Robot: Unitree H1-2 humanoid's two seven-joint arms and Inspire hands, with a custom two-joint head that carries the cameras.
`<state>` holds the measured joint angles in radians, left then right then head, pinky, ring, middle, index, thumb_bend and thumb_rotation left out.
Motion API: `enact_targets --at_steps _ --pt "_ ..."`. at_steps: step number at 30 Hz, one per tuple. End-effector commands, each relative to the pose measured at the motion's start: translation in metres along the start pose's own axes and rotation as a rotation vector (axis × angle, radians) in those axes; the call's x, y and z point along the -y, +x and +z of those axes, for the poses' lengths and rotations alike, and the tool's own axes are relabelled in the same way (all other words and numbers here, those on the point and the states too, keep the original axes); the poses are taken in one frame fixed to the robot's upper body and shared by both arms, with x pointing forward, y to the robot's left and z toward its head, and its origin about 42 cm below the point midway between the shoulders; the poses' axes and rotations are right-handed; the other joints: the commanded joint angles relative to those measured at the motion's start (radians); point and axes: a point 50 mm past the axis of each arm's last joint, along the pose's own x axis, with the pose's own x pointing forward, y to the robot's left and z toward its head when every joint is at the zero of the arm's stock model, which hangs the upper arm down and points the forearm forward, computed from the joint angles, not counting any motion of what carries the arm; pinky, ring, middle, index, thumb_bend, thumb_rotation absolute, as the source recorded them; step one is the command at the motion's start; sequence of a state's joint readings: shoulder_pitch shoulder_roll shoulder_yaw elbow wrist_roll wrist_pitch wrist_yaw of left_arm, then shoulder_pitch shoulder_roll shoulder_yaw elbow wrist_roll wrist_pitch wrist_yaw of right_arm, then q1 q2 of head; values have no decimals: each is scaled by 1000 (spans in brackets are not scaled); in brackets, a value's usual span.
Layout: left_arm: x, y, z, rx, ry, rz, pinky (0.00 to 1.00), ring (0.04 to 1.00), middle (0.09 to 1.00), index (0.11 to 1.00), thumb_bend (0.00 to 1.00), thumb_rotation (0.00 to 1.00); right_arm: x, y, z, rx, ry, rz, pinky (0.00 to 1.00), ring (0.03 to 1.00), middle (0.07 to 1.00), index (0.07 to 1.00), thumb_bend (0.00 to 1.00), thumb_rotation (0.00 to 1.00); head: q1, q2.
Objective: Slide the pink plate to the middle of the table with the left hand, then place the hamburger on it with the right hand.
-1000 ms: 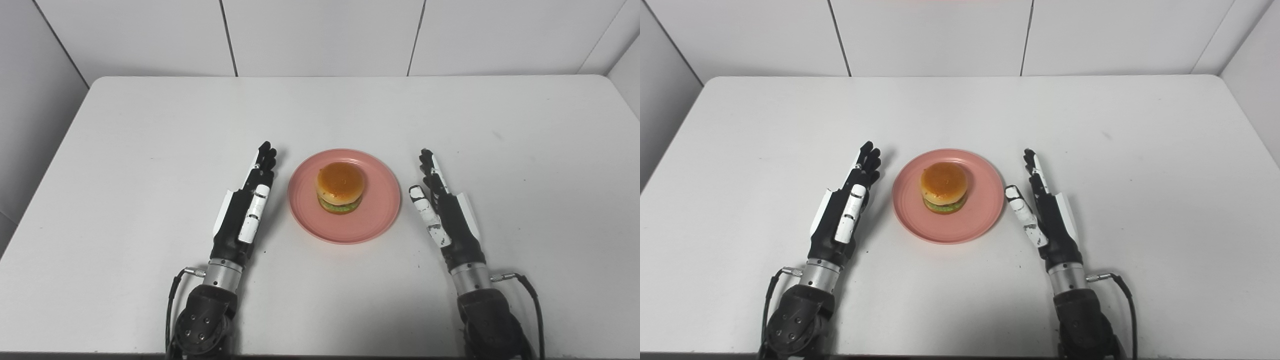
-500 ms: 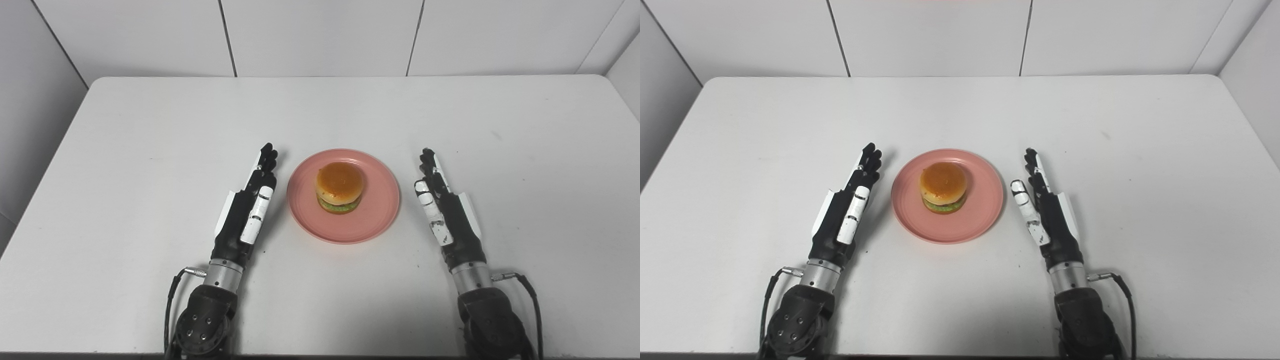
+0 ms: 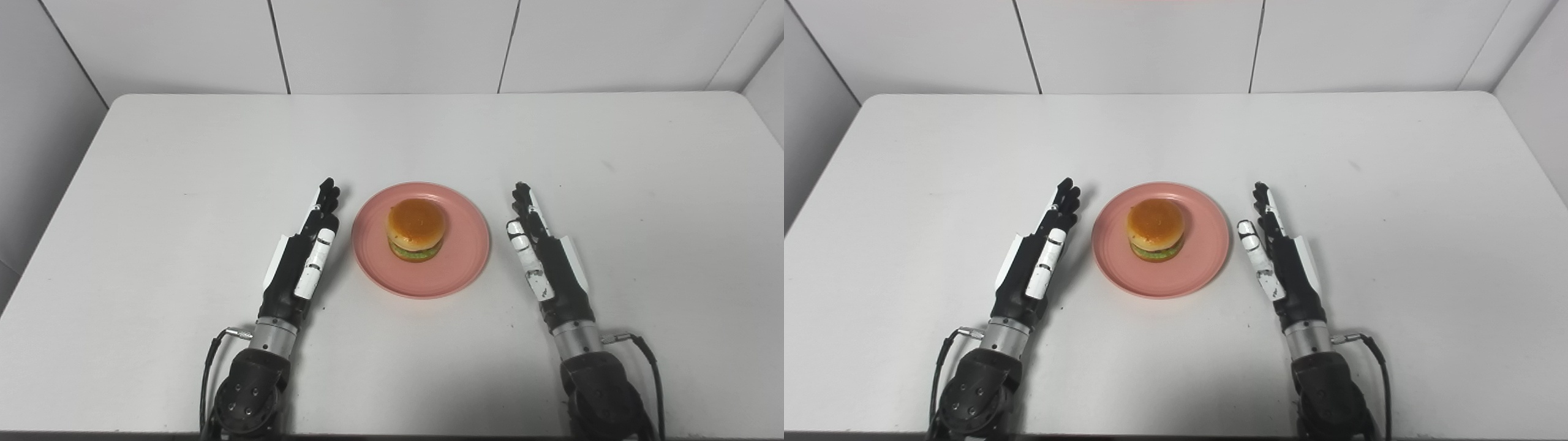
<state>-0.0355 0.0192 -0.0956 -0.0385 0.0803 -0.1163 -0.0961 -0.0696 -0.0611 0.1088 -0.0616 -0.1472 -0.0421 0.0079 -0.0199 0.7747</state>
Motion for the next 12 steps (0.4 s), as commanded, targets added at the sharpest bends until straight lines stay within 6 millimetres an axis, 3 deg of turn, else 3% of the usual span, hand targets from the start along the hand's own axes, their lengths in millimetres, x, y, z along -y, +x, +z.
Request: enact_targets --at_steps 1,12 --pt "-7 -28 -35 -125 17 5 1000 1000 1000 1000 467 1000 0 -2 -4 -20 -2 -4 988 1000 1000 1000 251 1000 1 1" --pt "-8 -28 -35 -124 11 10 1000 1000 1000 1000 469 1000 0 -2 -1 -15 -10 0 983 1000 1000 1000 226 1000 2 3"
